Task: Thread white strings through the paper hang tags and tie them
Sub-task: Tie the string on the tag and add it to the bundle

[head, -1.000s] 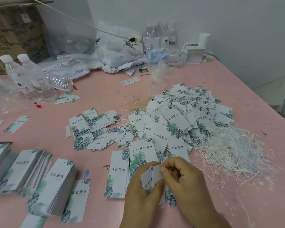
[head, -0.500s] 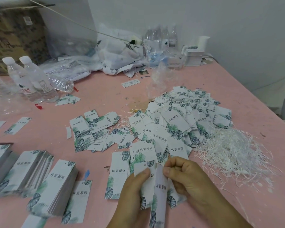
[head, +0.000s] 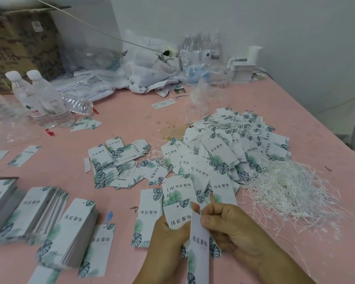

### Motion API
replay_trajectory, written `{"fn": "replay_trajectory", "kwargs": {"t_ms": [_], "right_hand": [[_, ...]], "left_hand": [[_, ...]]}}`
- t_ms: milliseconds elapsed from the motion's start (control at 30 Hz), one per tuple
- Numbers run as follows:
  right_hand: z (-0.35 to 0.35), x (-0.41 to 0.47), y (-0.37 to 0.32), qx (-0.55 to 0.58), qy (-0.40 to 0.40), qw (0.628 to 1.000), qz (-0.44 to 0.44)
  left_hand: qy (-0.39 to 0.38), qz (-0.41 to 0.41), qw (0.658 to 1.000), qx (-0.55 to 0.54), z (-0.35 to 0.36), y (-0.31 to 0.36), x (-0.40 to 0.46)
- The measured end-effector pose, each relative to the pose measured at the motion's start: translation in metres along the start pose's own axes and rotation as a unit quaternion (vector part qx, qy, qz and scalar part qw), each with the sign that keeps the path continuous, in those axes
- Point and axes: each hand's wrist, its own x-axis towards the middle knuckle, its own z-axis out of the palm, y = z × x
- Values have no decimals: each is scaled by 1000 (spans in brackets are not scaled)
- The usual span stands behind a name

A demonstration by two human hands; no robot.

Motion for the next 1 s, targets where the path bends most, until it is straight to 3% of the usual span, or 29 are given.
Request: {"fn": "replay_trajectory", "kwargs": {"t_ms": [767,833,1000], "right_hand": [[1,-2,-2,42,-42,998,34],[-3,-2,-3,50,-51,997,34],[-23,-1,-5,73,-40,996,20]], "left_hand": [[50,23,996,72,2,10,4],[51,35,997,48,0,10,4],[36,43,985,-161,-5,8,6]]}}
